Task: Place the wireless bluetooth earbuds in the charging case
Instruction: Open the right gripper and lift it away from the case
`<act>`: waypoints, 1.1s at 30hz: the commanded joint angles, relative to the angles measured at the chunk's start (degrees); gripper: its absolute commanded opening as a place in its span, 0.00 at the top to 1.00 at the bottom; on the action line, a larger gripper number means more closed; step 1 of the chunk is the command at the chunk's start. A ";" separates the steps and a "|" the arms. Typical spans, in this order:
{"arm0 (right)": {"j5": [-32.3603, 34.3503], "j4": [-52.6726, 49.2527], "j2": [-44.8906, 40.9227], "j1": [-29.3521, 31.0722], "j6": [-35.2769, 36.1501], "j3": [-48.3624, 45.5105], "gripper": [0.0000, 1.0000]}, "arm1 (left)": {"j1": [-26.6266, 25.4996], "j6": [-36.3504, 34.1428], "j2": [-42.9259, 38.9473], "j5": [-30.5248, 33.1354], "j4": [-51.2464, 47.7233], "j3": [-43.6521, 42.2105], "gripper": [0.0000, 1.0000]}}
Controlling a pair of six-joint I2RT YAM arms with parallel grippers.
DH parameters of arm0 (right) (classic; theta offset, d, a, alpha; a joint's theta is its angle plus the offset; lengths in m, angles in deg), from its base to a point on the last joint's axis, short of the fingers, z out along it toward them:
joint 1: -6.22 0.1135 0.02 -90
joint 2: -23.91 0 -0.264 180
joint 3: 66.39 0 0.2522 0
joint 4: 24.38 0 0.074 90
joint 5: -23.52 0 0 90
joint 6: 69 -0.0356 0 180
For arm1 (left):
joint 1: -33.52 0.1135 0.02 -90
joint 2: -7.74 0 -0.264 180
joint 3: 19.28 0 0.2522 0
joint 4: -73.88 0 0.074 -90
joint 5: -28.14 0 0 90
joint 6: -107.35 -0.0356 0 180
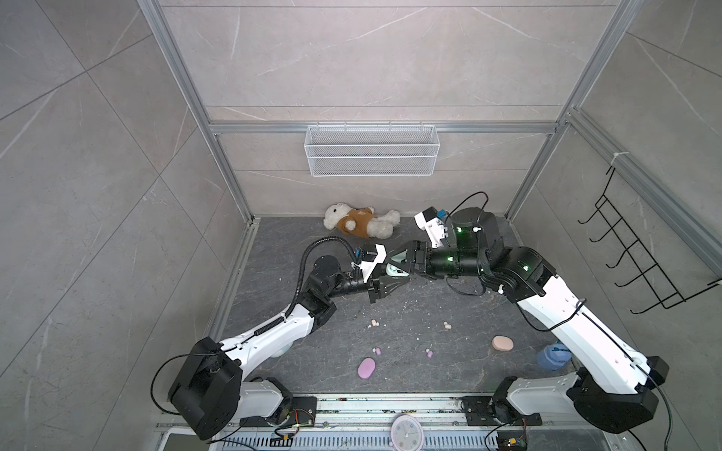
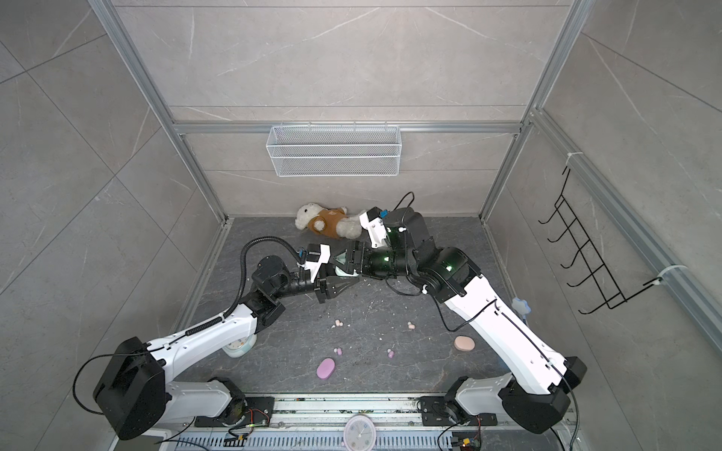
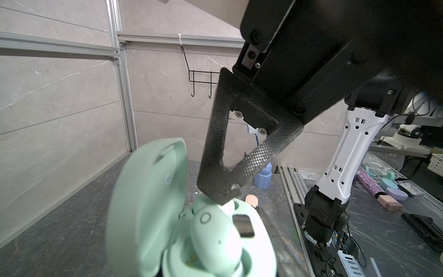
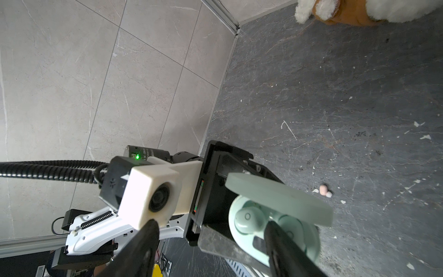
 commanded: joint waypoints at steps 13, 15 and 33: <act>-4.10 3.71 0.08 0.12 -1.93 -1.72 0.28 | -0.31 -0.39 -1.36 -1.22 2.89 2.06 0.78; -4.04 3.58 0.43 0.08 -1.76 -1.26 0.28 | -0.34 -0.39 -1.37 -1.19 2.64 2.20 0.78; 4.35 -11.82 0.25 -0.04 4.22 11.56 0.29 | -0.48 -2.66 -1.93 -0.42 0.38 1.05 0.78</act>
